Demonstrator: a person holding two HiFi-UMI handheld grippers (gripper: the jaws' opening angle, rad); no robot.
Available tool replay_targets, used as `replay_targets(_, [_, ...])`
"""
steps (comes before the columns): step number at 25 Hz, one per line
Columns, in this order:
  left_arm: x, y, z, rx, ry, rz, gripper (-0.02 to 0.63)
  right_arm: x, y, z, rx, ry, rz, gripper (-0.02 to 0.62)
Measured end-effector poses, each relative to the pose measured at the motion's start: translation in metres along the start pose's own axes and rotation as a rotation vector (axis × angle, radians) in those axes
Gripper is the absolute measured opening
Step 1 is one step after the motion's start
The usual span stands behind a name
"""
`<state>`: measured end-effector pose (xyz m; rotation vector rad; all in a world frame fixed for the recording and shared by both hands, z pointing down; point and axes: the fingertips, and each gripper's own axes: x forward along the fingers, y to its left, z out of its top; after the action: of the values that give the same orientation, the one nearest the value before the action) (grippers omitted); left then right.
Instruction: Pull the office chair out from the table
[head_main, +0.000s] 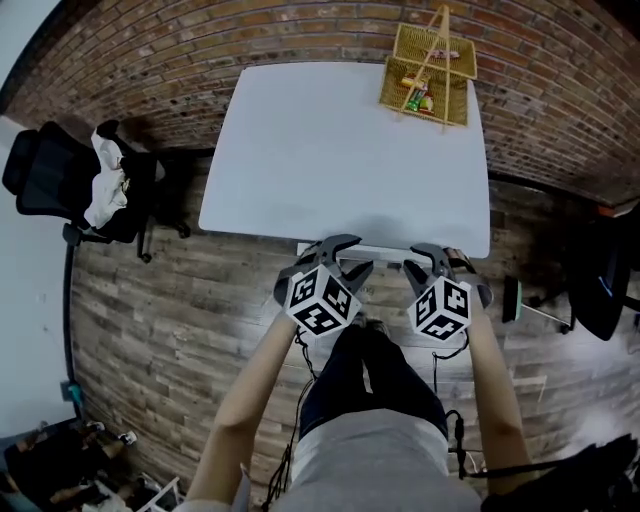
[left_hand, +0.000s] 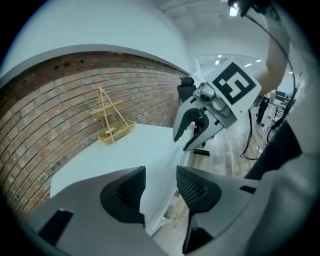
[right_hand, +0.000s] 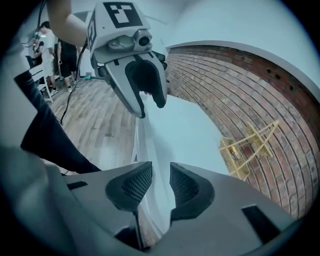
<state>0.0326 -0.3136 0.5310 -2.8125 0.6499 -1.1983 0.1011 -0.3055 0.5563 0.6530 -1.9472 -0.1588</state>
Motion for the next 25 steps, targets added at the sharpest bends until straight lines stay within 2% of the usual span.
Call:
replay_targets(3, [0.010,-0.005,-0.005,0.004,0.038,-0.070,0.222,0.001,0.000,0.000,0.004,0.003,0.041,0.118])
replay_targets(6, [0.018,-0.012,-0.011,0.067,0.097,-0.125,0.236,0.001,0.004,-0.002,0.033,0.018,0.115,0.110])
replay_targets(9, [0.026,-0.018,-0.016,0.120,0.137,-0.159,0.241,0.004,0.009,-0.004,0.049,0.031,0.188,0.150])
replay_targets(19, [0.051,-0.023,-0.036,0.171,0.261,-0.264,0.247,0.029,0.018,-0.021,-0.041,0.110,0.278,0.150])
replay_targets(25, [0.055,-0.025,-0.041,0.193,0.318,-0.289,0.247,0.037,0.019,-0.029,-0.097,0.165,0.302,0.155])
